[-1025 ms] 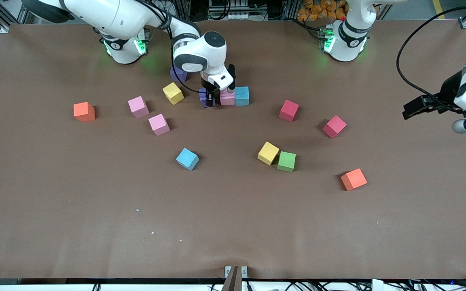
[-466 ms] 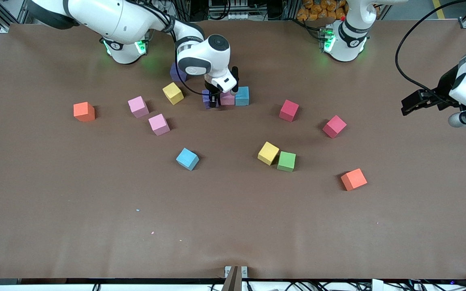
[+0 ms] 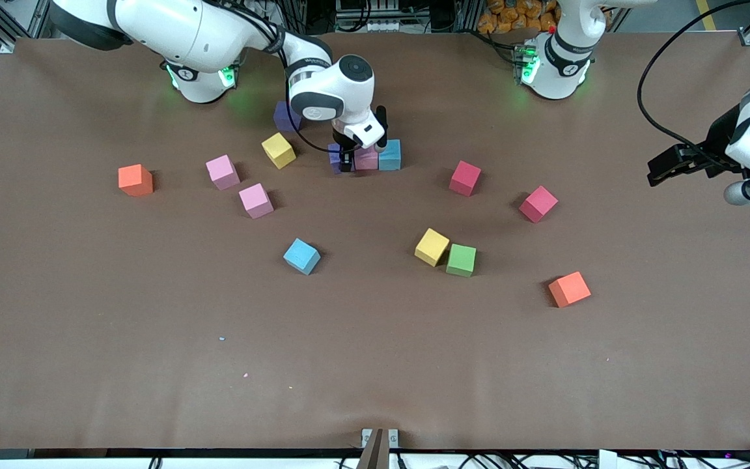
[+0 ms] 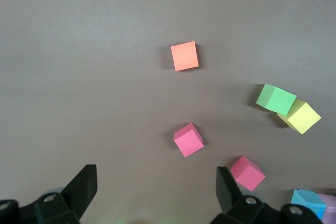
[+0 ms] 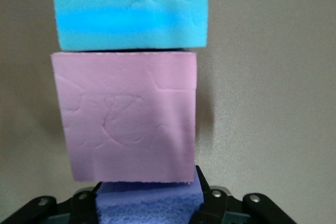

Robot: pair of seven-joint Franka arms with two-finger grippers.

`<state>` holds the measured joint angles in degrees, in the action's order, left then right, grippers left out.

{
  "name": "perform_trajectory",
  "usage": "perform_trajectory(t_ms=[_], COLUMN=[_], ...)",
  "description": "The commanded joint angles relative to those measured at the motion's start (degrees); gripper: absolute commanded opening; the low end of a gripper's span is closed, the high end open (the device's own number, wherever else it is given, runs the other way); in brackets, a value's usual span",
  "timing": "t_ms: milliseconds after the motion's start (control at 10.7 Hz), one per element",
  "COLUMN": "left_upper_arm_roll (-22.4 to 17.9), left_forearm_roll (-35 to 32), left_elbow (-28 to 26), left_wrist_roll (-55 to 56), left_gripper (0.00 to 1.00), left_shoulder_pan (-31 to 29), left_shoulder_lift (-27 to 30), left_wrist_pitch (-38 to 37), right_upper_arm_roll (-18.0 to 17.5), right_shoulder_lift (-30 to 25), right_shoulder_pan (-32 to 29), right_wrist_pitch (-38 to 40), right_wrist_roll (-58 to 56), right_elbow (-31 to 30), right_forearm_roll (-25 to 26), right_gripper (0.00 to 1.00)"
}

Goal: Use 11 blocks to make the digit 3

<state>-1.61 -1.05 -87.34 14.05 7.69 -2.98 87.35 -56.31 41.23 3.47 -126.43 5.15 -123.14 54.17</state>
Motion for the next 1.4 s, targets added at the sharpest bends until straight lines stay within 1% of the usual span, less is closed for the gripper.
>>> perform_trajectory(t_ms=[0,1305], left_upper_arm_roll=[-0.23,-0.32], left_forearm_roll=[-1.06,-1.24], left_elbow=[-0.55,-0.90], left_wrist_roll=[-1.13,-1.30], left_gripper=[1.00,1.00], left_shoulder_pan=[0.14,-1.09], left_shoulder_lift=[1.05,3.07], left_wrist_pitch=[-0.43,-1.92], right_upper_arm_roll=[0.59,0.42], right_shoulder_lift=[1.57,1.66], right_shoulder_pan=[1.28,2.42], right_wrist_pitch=[1.10,1.63], right_wrist_roll=[0.48,1.53], right_elbow=[1.33,1.94], right_forearm_roll=[-0.03,-1.34], right_gripper=[0.00,0.00])
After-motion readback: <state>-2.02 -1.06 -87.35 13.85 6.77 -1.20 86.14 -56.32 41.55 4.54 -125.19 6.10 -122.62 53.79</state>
